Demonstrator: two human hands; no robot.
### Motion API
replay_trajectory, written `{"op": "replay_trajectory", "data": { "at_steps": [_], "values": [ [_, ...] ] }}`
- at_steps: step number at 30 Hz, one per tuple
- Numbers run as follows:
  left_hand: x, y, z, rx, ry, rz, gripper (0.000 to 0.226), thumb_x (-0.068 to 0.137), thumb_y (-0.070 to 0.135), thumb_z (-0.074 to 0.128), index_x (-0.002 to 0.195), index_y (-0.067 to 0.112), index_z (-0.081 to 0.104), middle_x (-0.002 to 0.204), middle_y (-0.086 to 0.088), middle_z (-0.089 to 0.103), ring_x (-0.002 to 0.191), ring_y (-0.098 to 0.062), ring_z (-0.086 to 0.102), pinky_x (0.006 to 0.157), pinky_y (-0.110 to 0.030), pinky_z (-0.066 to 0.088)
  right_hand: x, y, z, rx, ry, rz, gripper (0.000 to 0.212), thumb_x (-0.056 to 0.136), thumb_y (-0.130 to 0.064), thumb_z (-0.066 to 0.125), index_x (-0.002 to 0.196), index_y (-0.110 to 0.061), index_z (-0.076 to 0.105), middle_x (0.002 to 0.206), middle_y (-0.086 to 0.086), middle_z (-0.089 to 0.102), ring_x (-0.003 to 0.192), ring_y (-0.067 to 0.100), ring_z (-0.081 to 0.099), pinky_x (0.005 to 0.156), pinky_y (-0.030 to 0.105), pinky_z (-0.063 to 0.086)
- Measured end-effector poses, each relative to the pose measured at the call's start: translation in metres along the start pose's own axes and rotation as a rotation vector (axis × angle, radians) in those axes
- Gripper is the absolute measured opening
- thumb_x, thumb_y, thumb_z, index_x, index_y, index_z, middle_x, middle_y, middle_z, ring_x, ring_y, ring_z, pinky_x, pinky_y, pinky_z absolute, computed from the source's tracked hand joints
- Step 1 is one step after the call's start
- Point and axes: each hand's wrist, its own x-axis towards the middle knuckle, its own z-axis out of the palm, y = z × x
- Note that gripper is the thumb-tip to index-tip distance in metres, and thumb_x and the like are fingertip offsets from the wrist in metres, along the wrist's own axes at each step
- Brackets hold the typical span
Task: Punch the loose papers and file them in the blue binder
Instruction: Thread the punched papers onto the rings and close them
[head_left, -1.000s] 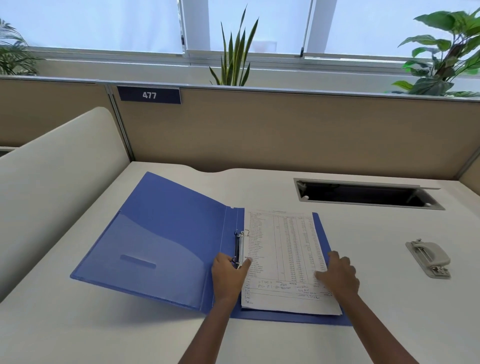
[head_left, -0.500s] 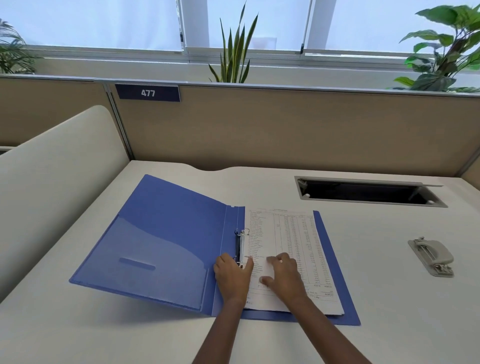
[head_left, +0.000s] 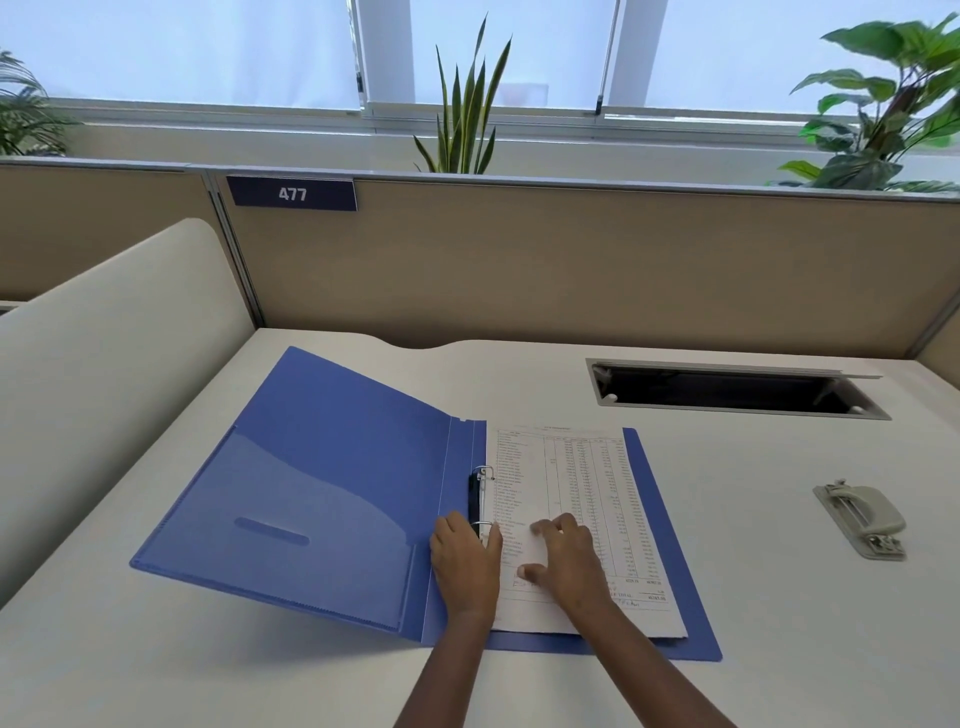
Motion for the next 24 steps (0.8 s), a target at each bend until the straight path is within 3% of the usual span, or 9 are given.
{"op": "replay_trajectory", "data": {
  "at_steps": [4,12,15,17,19,20,22,24],
  "values": [
    [-0.001,-0.004,-0.001,0.014,-0.033,-0.013,0.032,0.094,0.03,0.048,0.116,0.007,0.045,0.124,-0.009,0.052,0.114,-0.018,0.049,0.092,-0.023,0.043,-0.001,0.001,0.0,-0.011,-0.006,-0.011,0.059,0.084,-0.039,0.063,0.135,-0.021,0.04,0.136,0.001,0.04,0.125,0.017,0.037,0.098,0.027,0.041],
    [0.012,0.001,-0.013,-0.052,-0.186,-0.138,0.02,0.093,0.009,0.048,0.105,-0.006,0.055,0.113,-0.022,0.06,0.105,-0.032,0.058,0.082,-0.039,0.05,-0.002,0.002,-0.001,0.002,-0.011,-0.027,0.058,0.084,-0.039,0.062,0.135,-0.022,0.039,0.137,0.001,0.039,0.125,0.017,0.036,0.099,0.026,0.04],
    [0.012,0.003,-0.017,-0.077,-0.201,-0.139,0.009,0.091,0.007,0.049,0.083,0.004,0.051,0.113,-0.023,0.059,0.104,-0.034,0.058,0.08,-0.04,0.051,-0.002,0.002,-0.002,0.008,-0.019,-0.029,0.058,0.084,-0.038,0.062,0.135,-0.022,0.039,0.136,0.001,0.039,0.124,0.018,0.036,0.099,0.026,0.04],
    [0.016,0.002,-0.018,-0.104,-0.22,-0.151,0.029,0.087,0.005,0.051,0.061,0.009,0.037,0.103,-0.025,0.06,0.097,-0.036,0.06,0.078,-0.043,0.052,-0.002,0.002,-0.002,0.008,-0.024,-0.028,0.059,0.084,-0.039,0.062,0.135,-0.022,0.039,0.136,0.001,0.039,0.124,0.018,0.037,0.099,0.025,0.04],
    [0.022,0.0,-0.019,-0.157,-0.235,-0.167,0.041,0.083,0.003,0.052,0.051,0.012,0.029,0.071,-0.016,0.052,0.067,-0.028,0.055,0.058,-0.038,0.049,-0.001,0.002,-0.003,0.012,-0.025,-0.024,0.059,0.084,-0.039,0.063,0.135,-0.022,0.039,0.137,0.001,0.038,0.124,0.018,0.036,0.099,0.024,0.04],
    [0.024,-0.001,-0.019,-0.182,-0.24,-0.171,0.042,0.082,0.002,0.053,0.049,0.012,0.029,0.061,-0.009,0.043,0.055,-0.019,0.044,0.047,-0.031,0.04,-0.001,0.002,-0.003,0.014,-0.024,-0.023,0.059,0.084,-0.039,0.063,0.135,-0.023,0.039,0.137,0.001,0.038,0.124,0.018,0.036,0.099,0.024,0.04],
    [0.027,-0.003,-0.018,-0.266,-0.253,-0.173,0.039,0.081,0.002,0.054,0.049,0.01,0.033,0.056,-0.003,0.04,0.049,-0.012,0.034,0.043,-0.022,0.025,-0.001,0.002,-0.003,0.015,-0.024,-0.023,0.059,0.083,-0.039,0.063,0.135,-0.023,0.04,0.137,0.001,0.038,0.124,0.018,0.036,0.099,0.025,0.04],
    [0.026,-0.005,-0.017,-0.365,-0.265,-0.167,0.022,0.083,0.004,0.057,0.063,0.006,0.048,0.067,-0.008,0.053,0.056,-0.016,0.044,0.046,-0.023,0.03,-0.001,0.002,-0.003,0.013,-0.021,-0.022,0.059,0.083,-0.039,0.063,0.134,-0.023,0.04,0.136,0.001,0.039,0.124,0.018,0.037,0.099,0.025,0.041]
  ]
}}
